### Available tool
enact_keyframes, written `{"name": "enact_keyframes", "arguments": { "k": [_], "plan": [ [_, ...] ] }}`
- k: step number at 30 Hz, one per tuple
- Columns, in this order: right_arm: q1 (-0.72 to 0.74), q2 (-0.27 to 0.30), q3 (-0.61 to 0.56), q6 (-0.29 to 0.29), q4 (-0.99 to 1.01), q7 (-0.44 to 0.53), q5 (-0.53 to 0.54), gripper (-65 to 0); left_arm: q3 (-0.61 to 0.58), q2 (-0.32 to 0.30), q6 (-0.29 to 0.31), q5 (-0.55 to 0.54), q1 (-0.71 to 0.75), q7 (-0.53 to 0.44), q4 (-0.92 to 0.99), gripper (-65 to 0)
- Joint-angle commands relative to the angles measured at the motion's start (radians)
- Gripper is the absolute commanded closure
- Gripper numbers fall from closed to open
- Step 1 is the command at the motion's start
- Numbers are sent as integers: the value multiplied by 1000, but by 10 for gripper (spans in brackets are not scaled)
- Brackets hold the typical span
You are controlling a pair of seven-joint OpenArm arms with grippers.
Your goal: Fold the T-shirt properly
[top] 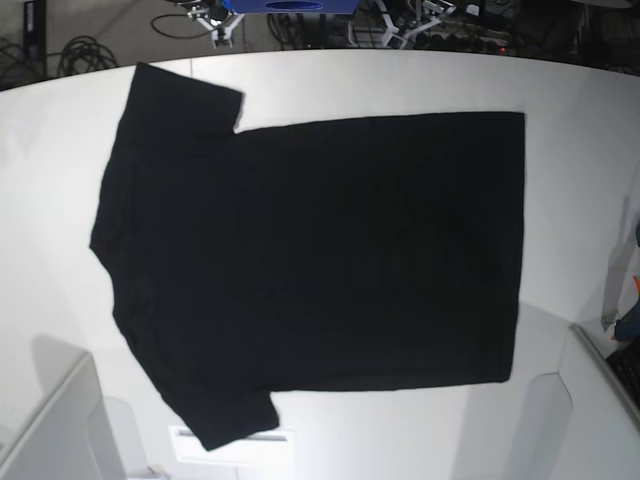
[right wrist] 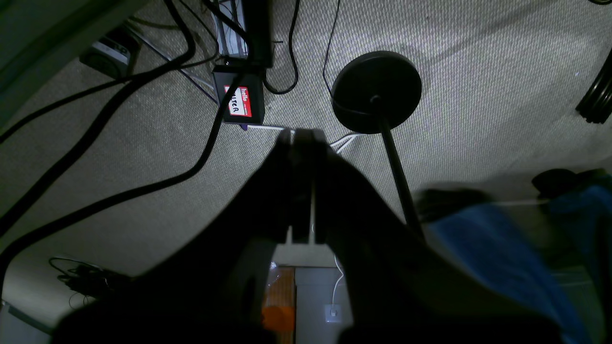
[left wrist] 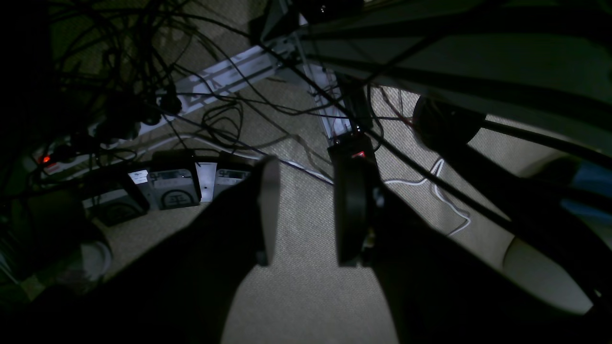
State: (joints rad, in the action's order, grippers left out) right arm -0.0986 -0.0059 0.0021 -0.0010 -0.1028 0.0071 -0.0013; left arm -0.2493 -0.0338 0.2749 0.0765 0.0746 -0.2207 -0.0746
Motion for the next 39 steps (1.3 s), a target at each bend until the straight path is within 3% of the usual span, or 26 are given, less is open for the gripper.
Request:
{"name": "enact_keyframes", "arguments": {
  "k": [1,5,7,18,19,21,22,25,27,30,39],
  "plan": [
    [-6,1,0,-6,-1,-2,1,0,1,-1,8,-4,6,-3,2,-194],
    [-8,1,-1,-6,-1,0,1,0,1,-2,8,-122,15,-3,2,-150],
    [-8,1,-3,-6,-1,0,1,0,-11,-4,8,-180,15,-3,2,-8],
    [-6,1,-4,-6,-1,0,-1,0,-2,-18,8,-209,17,-3,2,0],
    [-6,1,-4,-6,-1,0,-1,0,-2,-18,8,-209,18,-3,2,-33],
    [-6,1,-4,-6,-1,0,-1,0,-2,-18,8,-209,18,-3,2,-207],
    [-6,1,-4,-6,-1,0,-1,0,-2,-18,8,-209,18,-3,2,-260],
    [-6,1,-4,-6,-1,0,-1,0,-9,-18,8,-209,18,-3,2,-270],
    [-6,1,-4,-6,-1,0,-1,0,-12,-18,8,-202,18,-3,2,-211],
    [-10,1,-3,-6,-1,0,1,0,-12,-18,8,-202,26,-3,2,0],
    [-30,1,-1,-6,-1,-5,-1,0,-12,-18,7,-202,55,-1,2,0]
  ]
}}
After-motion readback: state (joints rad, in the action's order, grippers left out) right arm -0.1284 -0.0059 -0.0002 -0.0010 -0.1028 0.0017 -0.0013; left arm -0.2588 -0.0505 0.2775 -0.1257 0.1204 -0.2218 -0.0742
